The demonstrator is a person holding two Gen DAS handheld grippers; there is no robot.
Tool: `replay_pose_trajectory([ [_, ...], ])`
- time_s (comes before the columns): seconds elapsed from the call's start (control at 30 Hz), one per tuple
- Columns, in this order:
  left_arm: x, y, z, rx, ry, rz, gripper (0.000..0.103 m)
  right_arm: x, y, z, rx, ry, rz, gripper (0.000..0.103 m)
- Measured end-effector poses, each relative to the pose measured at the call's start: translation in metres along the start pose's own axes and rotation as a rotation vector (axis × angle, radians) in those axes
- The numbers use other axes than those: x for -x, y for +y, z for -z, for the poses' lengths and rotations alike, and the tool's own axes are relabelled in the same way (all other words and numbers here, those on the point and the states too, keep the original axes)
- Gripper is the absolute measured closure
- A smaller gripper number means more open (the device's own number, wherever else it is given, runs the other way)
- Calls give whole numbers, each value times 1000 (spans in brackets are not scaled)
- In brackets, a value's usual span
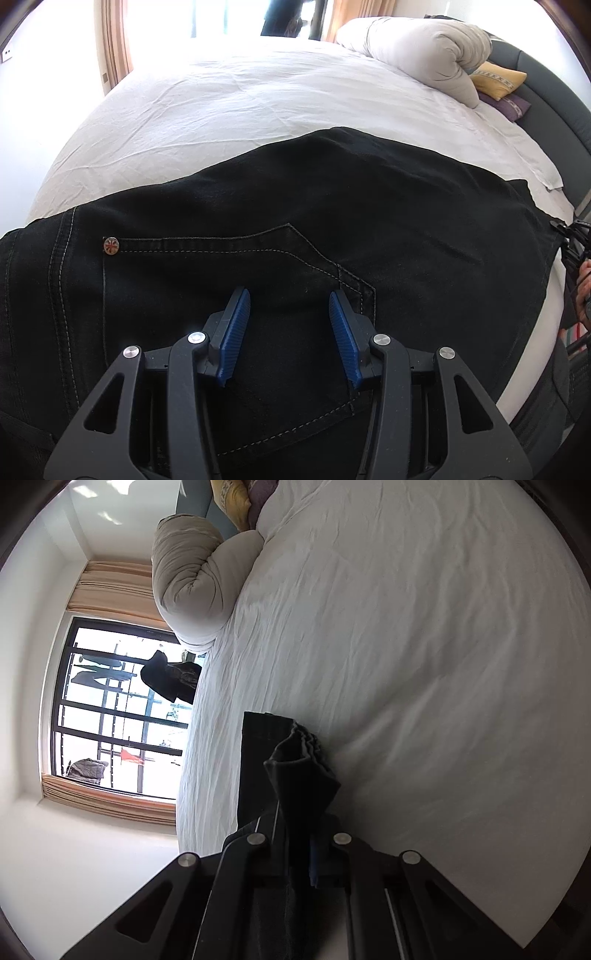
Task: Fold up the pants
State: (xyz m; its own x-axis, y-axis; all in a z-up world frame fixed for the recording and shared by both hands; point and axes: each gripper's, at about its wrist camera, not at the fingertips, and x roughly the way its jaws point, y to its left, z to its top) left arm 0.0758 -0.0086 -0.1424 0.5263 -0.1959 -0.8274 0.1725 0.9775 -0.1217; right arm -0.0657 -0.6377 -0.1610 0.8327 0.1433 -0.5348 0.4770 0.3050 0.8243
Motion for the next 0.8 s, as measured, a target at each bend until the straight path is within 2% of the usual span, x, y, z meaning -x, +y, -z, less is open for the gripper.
replay_pose_trajectory([
  [0.13,1,-2,-1,3,5,-8,60,6,18,4,68,-21,21,95],
  [0.27,3,2,-3,24,14,1,59,10,53,14,183,-43,41,96],
  [0.4,10,5,-8,67,26,21,59,7,105,37,363,-32,68,96],
  [0.43,12,5,-10,80,29,40,53,3,121,48,434,-11,73,96],
  [0.5,20,2,-17,107,21,98,39,-9,158,86,652,66,93,96],
  [0.57,29,-8,-26,105,-14,145,21,-24,183,140,874,175,96,96],
  [0.67,26,-20,-37,143,0,257,5,-44,193,217,1119,348,81,96],
  [0.73,14,-24,-42,186,45,306,4,-52,188,255,1210,433,74,96],
  [0.8,0,-27,-47,231,101,359,4,-56,185,276,1251,460,84,96],
])
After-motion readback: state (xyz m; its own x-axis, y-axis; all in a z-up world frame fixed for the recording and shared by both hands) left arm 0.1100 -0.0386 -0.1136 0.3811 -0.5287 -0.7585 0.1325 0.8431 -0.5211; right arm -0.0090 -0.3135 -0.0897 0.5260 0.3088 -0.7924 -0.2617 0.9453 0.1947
